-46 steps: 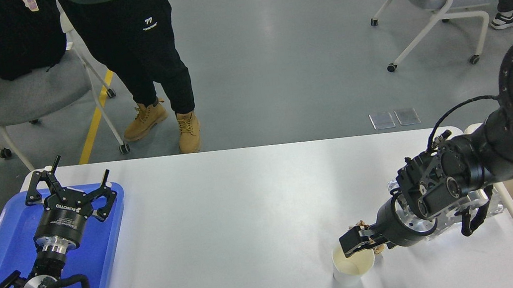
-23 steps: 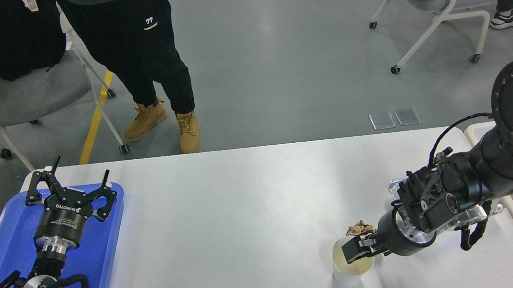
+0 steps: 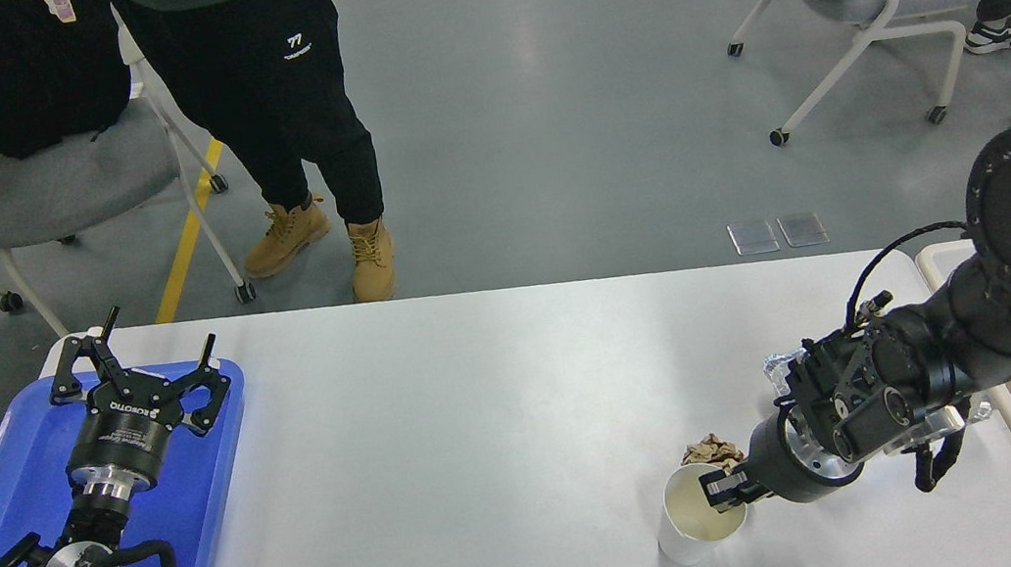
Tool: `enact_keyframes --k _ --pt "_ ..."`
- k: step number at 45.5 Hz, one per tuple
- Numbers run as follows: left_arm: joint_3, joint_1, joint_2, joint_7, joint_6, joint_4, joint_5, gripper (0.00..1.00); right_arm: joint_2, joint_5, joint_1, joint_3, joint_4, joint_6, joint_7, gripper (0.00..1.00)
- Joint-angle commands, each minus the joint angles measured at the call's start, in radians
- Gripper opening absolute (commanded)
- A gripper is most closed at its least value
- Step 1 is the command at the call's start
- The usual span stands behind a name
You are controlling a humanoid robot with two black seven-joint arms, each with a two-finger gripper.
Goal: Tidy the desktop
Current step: 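Close the right gripper on the rim of the white paper cup, then lift the cup with the right gripper and carry it toward the bin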
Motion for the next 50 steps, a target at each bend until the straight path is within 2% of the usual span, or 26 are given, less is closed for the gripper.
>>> enact_keyframes --k 1,16,23,32,41,50 --pt "0.0 0.0 0.0 0.0 0.0 0.0 0.0 0.99 0.0 -0.007 0.009 -0.003 0.003 0.002 0.005 0.0" --pt "0.0 0.0 0.0 0.0 0.0 0.0 0.0 0.99 0.0 -0.01 0.118 -0.026 0.064 0.016 0.011 0.0" --pt "0.0 0.0 0.0 0.0 0.0 0.0 0.0 0.99 0.0 -0.039 0.261 -0.04 0.135 0.063 0.053 0.0" --pt "0.0 0.0 0.0 0.0 0.0 0.0 0.0 0.99 -0.051 -0.067 0.471 -0.039 0.147 0.213 0.097 0.0" --pt "0.0 0.0 0.0 0.0 0.0 0.0 0.0 0.99 -0.124 -0.067 0.646 -0.017 0.141 0.372 0.099 0.0" --pt "0.0 0.0 0.0 0.0 0.0 0.0 0.0 0.99 -0.198 -0.068 0.775 -0.019 0.125 0.477 0.099 0.0"
